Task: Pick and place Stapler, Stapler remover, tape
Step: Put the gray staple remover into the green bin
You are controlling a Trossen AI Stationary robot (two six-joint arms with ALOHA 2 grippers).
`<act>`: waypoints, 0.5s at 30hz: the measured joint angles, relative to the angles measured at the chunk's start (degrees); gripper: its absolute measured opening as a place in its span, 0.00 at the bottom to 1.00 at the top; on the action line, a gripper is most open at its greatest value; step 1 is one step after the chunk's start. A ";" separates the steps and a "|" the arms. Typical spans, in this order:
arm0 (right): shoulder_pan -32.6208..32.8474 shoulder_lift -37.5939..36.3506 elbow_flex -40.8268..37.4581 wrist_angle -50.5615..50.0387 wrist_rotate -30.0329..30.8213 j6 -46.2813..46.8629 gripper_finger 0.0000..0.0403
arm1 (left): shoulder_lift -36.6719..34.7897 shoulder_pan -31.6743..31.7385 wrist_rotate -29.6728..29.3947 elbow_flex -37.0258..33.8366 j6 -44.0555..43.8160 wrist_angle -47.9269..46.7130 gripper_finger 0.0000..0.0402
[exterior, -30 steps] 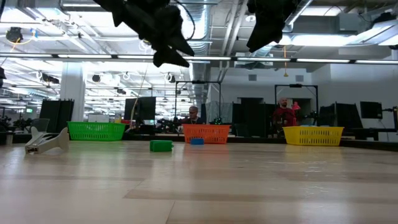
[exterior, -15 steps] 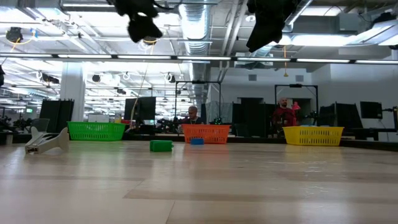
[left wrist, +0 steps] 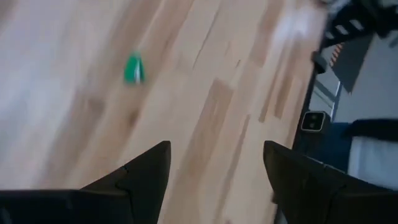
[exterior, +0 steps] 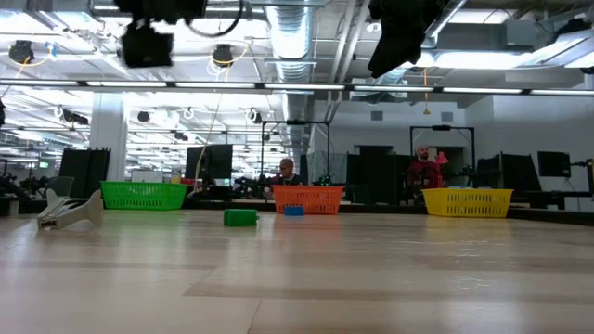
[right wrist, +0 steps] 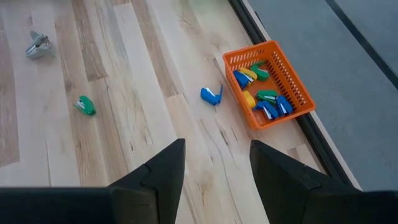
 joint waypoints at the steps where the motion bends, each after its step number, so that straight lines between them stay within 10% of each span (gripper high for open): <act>1: 0.00 0.00 0.00 0.00 0.00 0.00 0.43 | 0.02 -0.54 0.02 -0.92 -3.58 -0.07 0.62; 15: 0.00 0.00 0.00 0.00 -0.02 0.01 0.43 | 0.07 -7.15 0.20 -15.05 -44.15 -0.10 0.59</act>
